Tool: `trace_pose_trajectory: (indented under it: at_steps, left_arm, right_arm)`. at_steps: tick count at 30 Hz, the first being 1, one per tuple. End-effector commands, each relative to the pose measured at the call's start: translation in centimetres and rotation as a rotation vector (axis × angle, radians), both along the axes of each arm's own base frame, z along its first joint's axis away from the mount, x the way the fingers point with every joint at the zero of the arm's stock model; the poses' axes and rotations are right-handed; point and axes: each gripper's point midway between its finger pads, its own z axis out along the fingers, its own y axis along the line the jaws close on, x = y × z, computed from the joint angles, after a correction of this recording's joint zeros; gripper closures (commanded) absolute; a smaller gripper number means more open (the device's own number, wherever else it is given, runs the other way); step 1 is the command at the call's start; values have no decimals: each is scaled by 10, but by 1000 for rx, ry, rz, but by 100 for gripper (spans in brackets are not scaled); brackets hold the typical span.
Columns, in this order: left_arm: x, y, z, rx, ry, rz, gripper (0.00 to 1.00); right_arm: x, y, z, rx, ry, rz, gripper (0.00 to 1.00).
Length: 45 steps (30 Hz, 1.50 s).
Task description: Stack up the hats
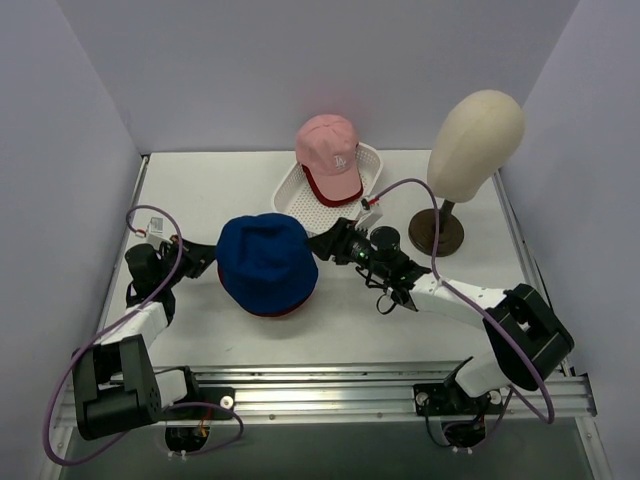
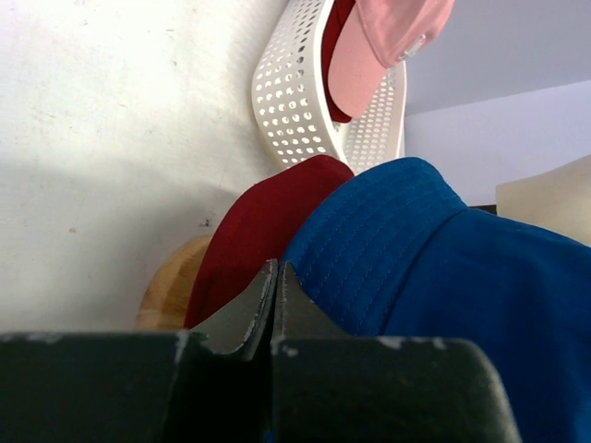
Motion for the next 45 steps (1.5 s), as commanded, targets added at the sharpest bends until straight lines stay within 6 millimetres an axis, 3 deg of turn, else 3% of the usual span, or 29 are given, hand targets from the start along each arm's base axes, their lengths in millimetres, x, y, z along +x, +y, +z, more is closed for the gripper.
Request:
trace_pose_trajectory:
  at_steps: [1,5,17,23,45]
  left_arm:
    - [10,8,15,70,-48,29,98]
    - [17,11,22,84,-56,45,98]
    - [33,13,8,155,-8,72,98]
    - [46,-2,11,178,-16,41,98]
    - [40,-6,7,238,-16,63,98]
  right_arm:
    - [-2,11,35,86,-144,75,48]
    - [-3,15,33,89,-160,99,48]
    - [4,6,18,164,-140,113,47]
    - [7,0,17,164,-160,126,47]
    - [-8,9,12,252,-178,234,55]
